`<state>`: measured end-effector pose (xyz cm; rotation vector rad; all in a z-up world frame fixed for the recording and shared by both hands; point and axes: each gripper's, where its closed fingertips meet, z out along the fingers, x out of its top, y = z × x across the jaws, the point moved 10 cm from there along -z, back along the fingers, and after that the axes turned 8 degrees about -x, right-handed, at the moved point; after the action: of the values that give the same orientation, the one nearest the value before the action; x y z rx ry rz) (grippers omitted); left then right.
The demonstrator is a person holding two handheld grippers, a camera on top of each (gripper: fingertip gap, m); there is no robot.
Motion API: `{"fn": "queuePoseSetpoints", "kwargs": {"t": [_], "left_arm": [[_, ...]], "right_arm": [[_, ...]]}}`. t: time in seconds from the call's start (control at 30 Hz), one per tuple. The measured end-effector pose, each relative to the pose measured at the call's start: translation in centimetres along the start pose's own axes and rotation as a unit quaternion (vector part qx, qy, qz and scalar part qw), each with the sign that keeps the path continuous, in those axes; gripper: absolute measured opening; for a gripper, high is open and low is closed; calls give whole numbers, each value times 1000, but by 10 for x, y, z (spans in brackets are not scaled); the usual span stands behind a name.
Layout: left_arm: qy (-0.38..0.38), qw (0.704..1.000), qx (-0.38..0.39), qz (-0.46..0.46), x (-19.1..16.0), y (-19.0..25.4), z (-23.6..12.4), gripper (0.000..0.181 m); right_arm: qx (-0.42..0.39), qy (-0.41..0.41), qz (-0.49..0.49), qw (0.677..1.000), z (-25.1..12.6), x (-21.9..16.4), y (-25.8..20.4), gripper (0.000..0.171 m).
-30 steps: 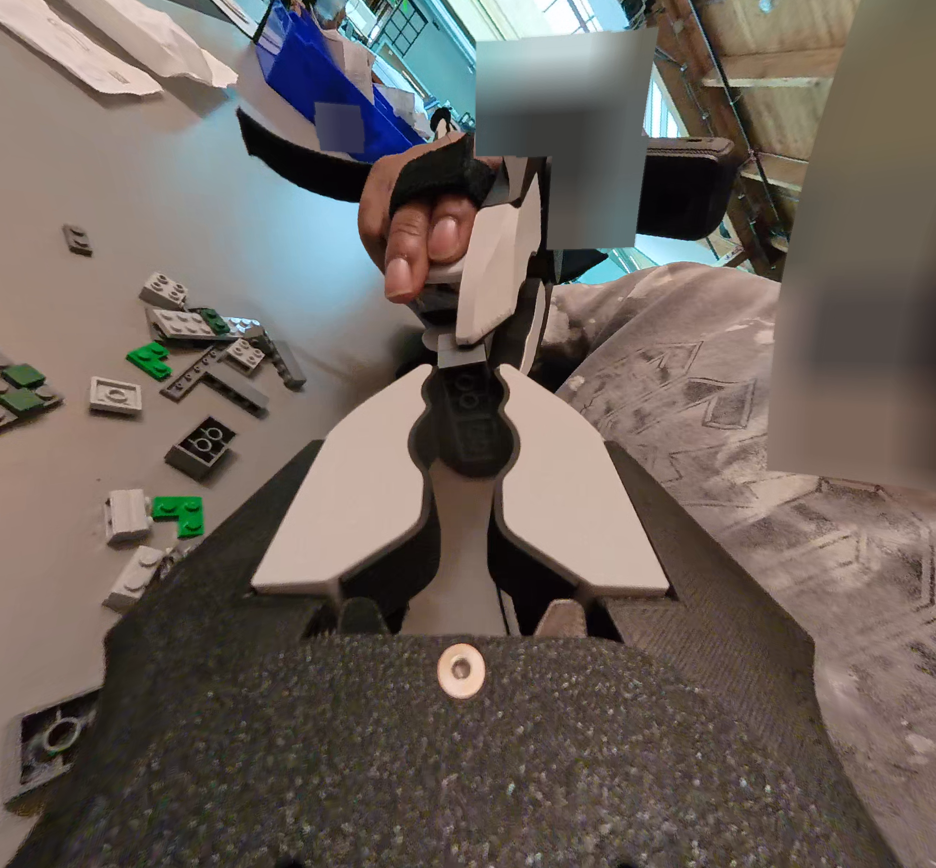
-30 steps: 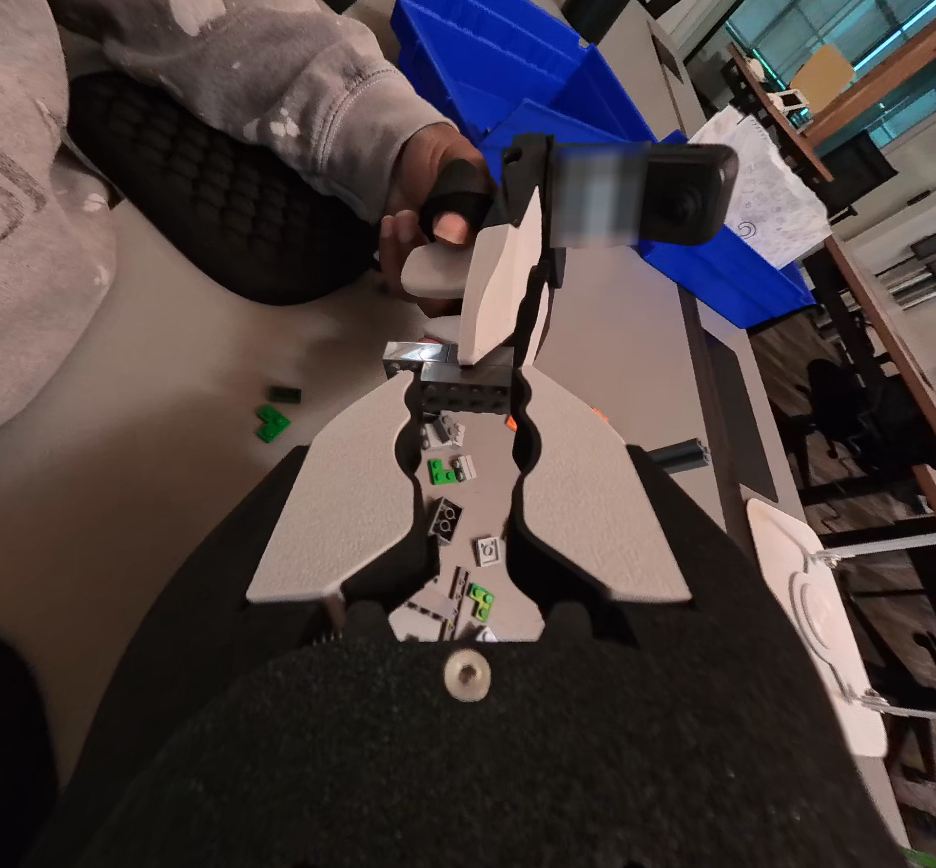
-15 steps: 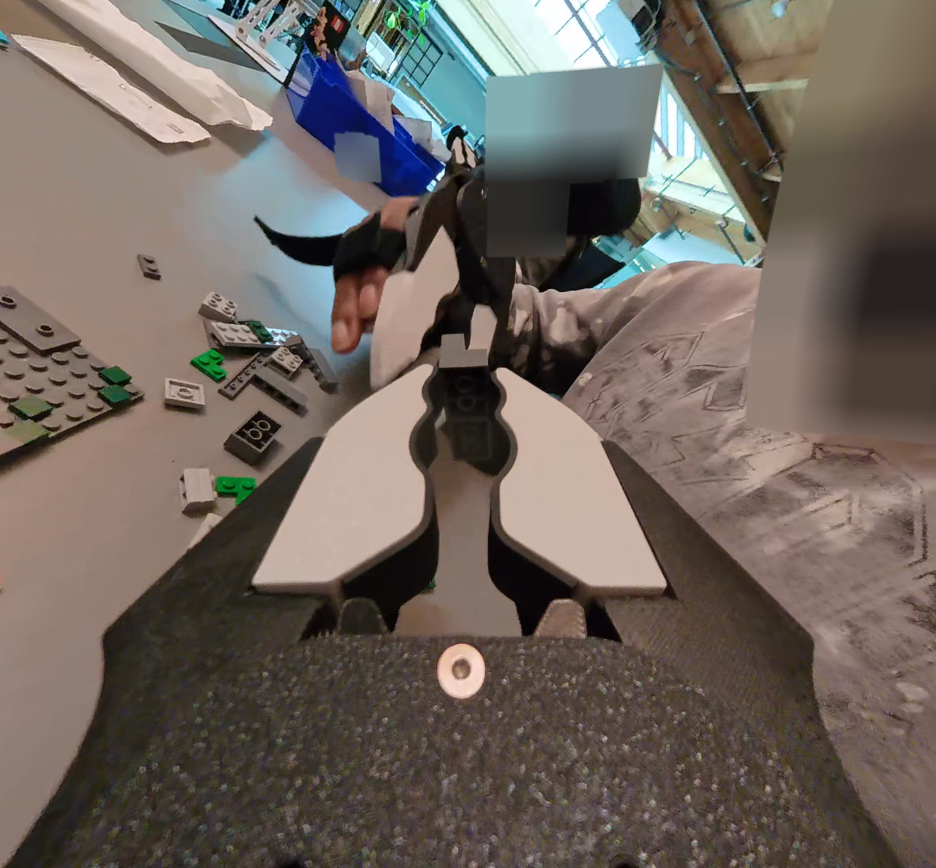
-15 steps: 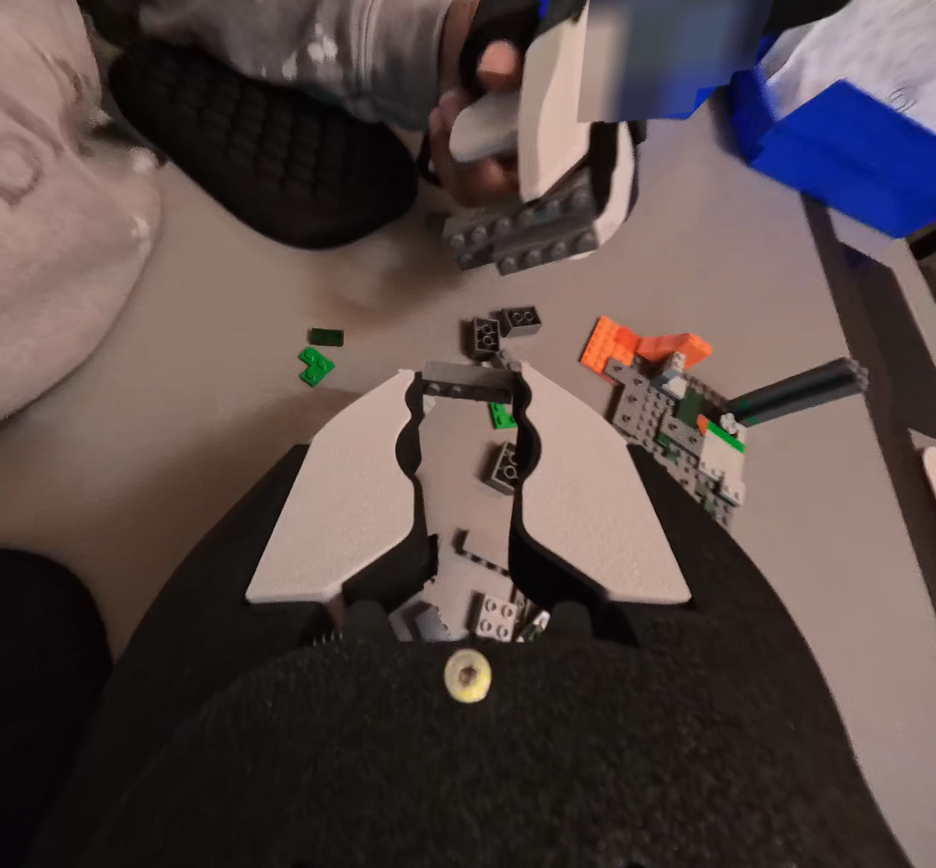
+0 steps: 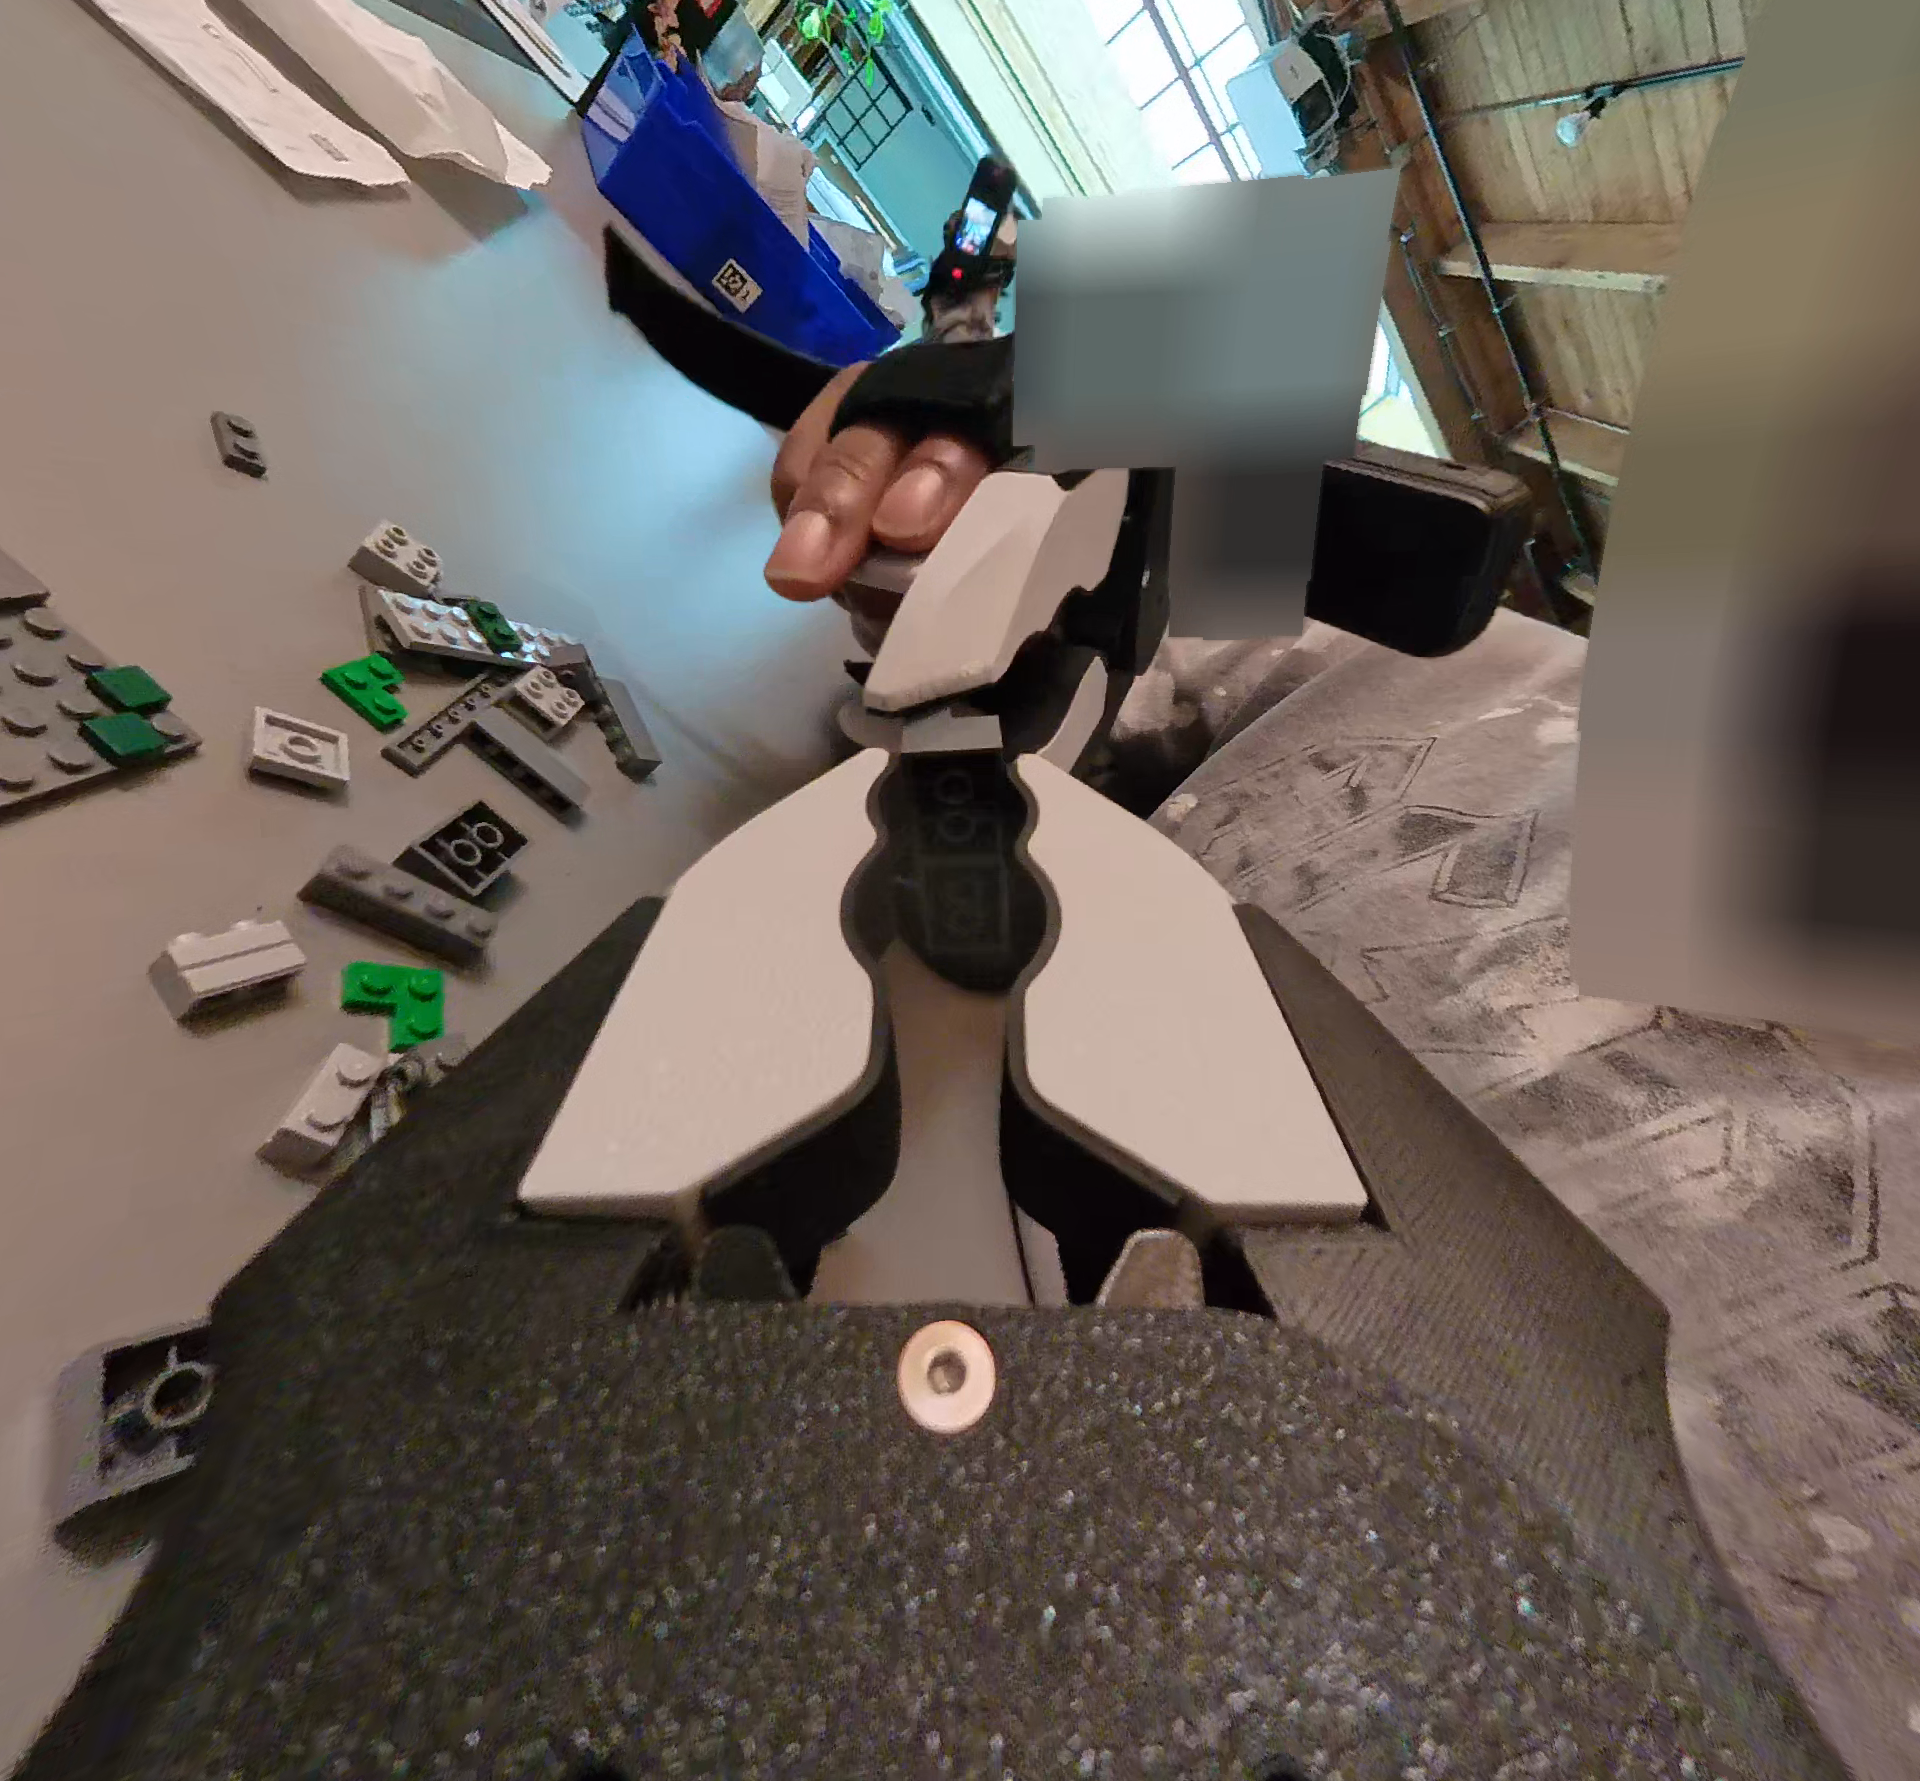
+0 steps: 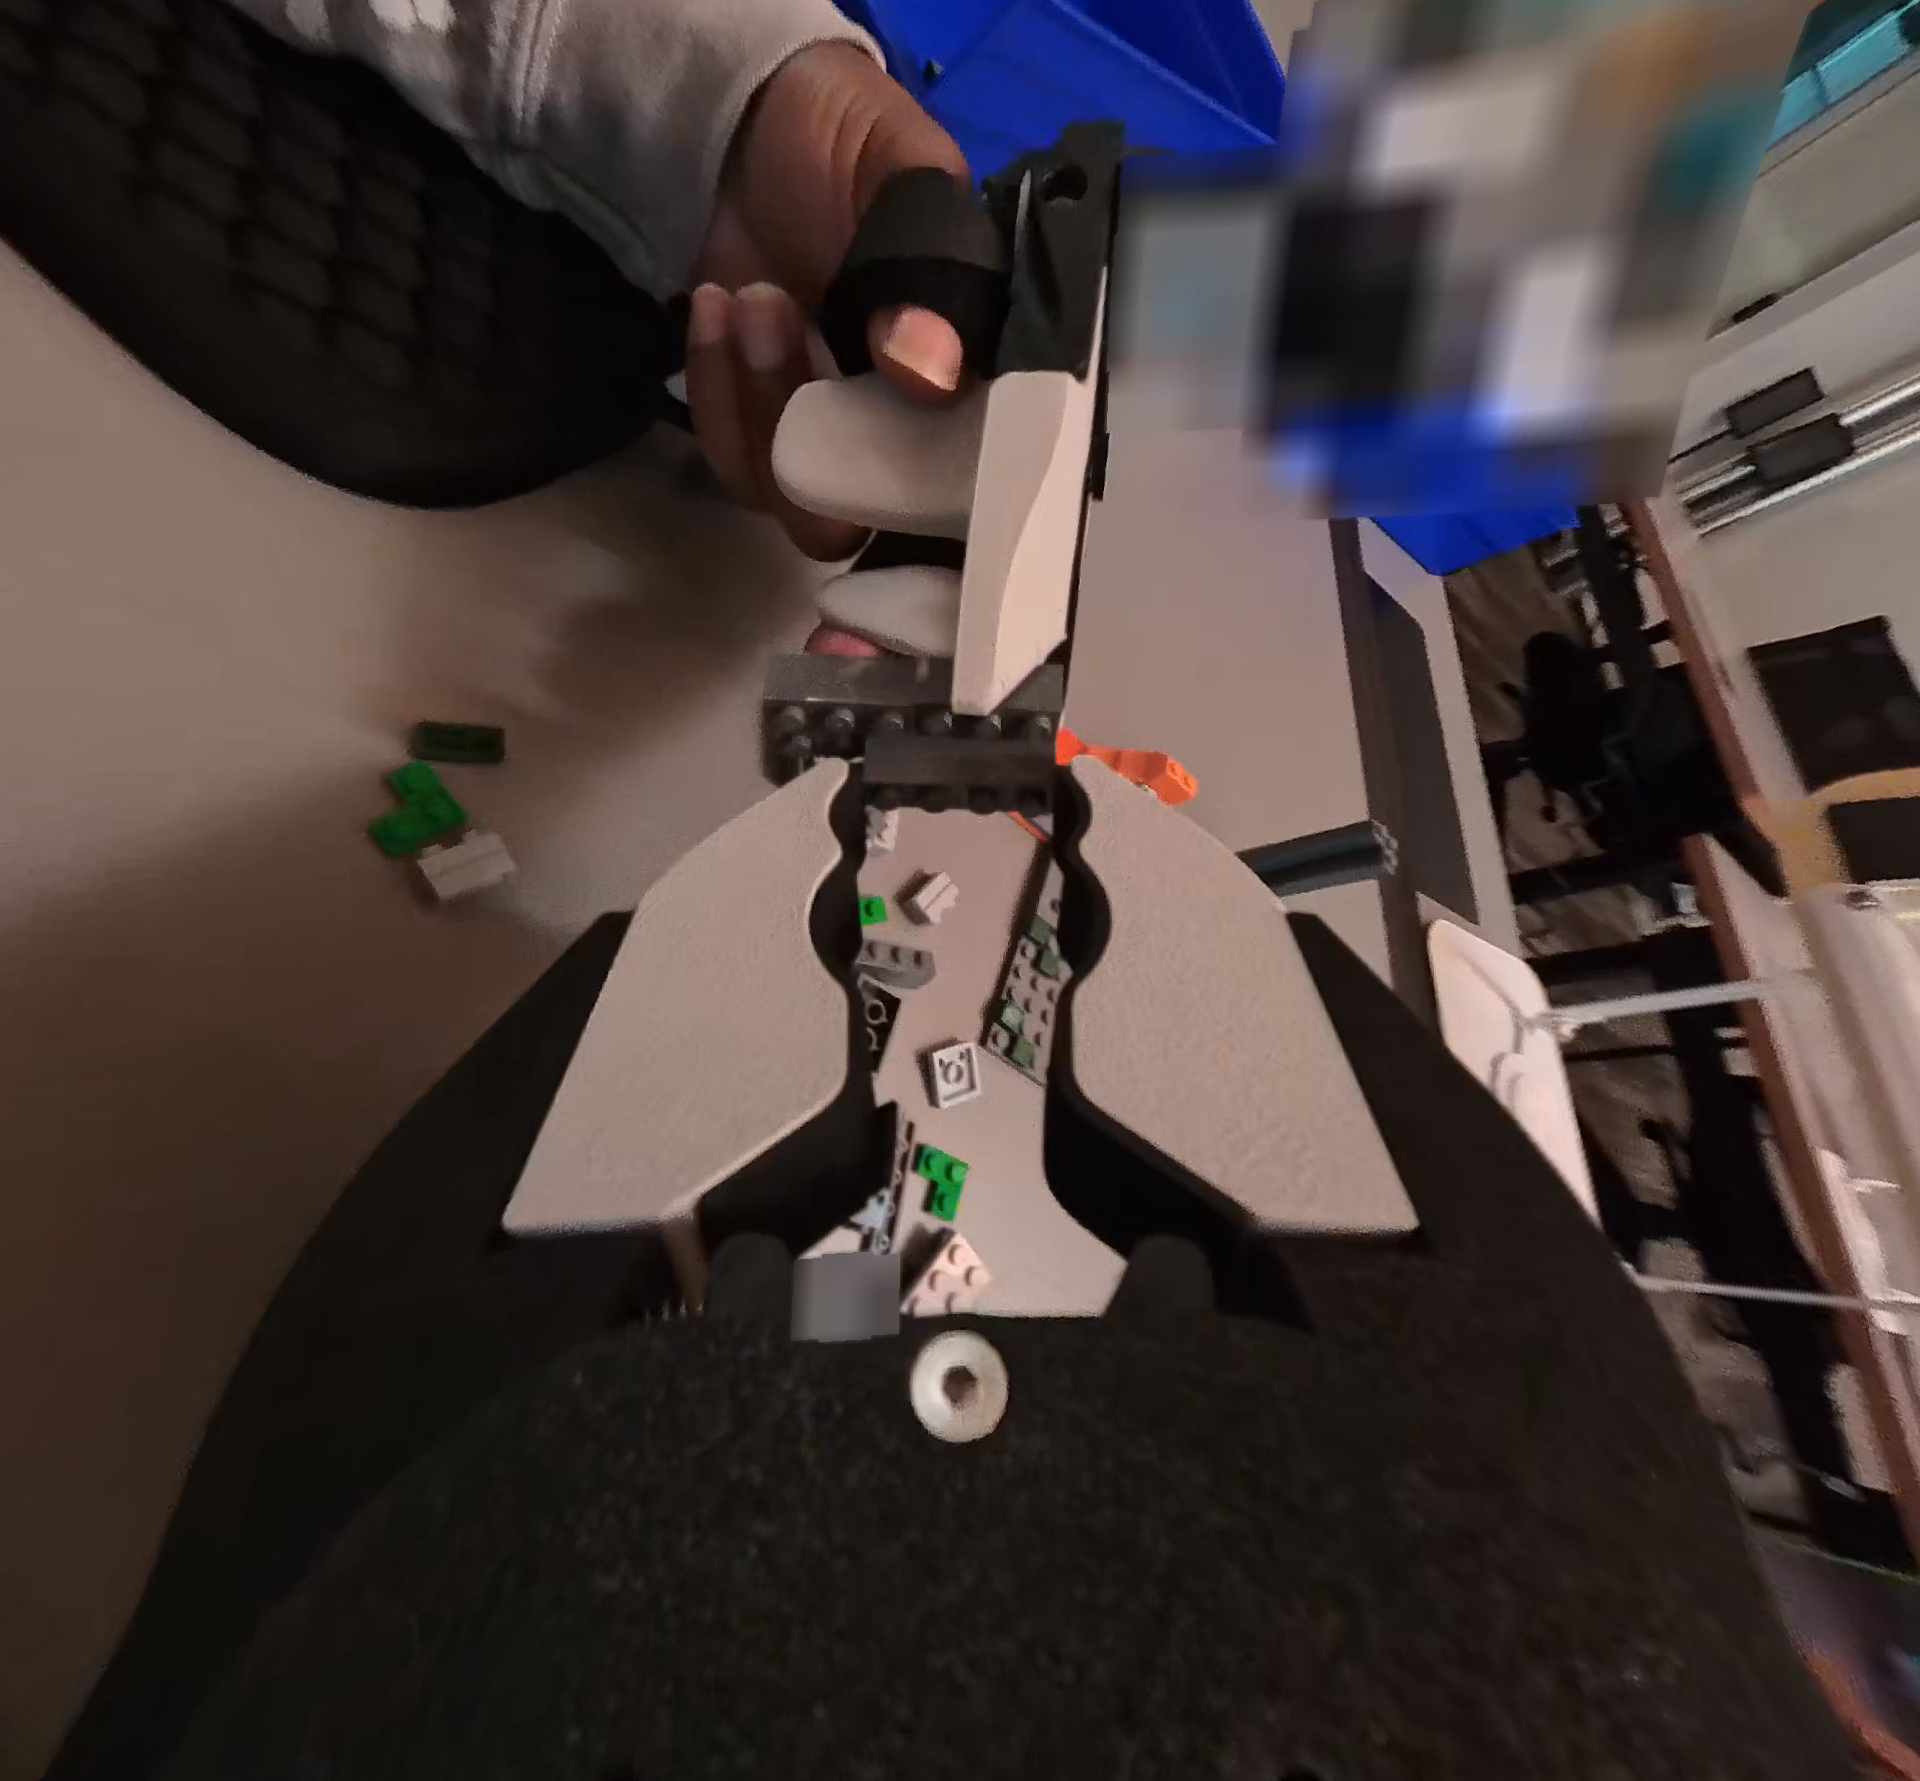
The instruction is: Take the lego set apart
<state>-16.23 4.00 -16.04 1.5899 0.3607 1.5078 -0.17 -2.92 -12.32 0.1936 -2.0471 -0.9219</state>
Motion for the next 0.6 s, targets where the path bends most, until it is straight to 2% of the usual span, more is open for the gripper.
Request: {"fn": "queuePoseSetpoints", "kwargs": {"t": [0.2,0.27,0.33,0.4,0.6], "left_arm": [[-19,1000,9,19,2,5,3,17],[0,1000,15,27,5,8,-12,17],[15,999,29,41,7,12,-27,17],[10,999,19,50,9,14,-21,17],[-20,999,18,28,4,4,-10,17]], "right_arm": [[-7,-2,-17,1000,-5,1,-1,34],[-12,-11,-6,1000,-15,-6,8,34],[23,-13,35,999,-27,-17,19,33],[58,-25,42,997,-24,-22,15,34],[47,-19,44,998,-11,-30,7,34]]}}
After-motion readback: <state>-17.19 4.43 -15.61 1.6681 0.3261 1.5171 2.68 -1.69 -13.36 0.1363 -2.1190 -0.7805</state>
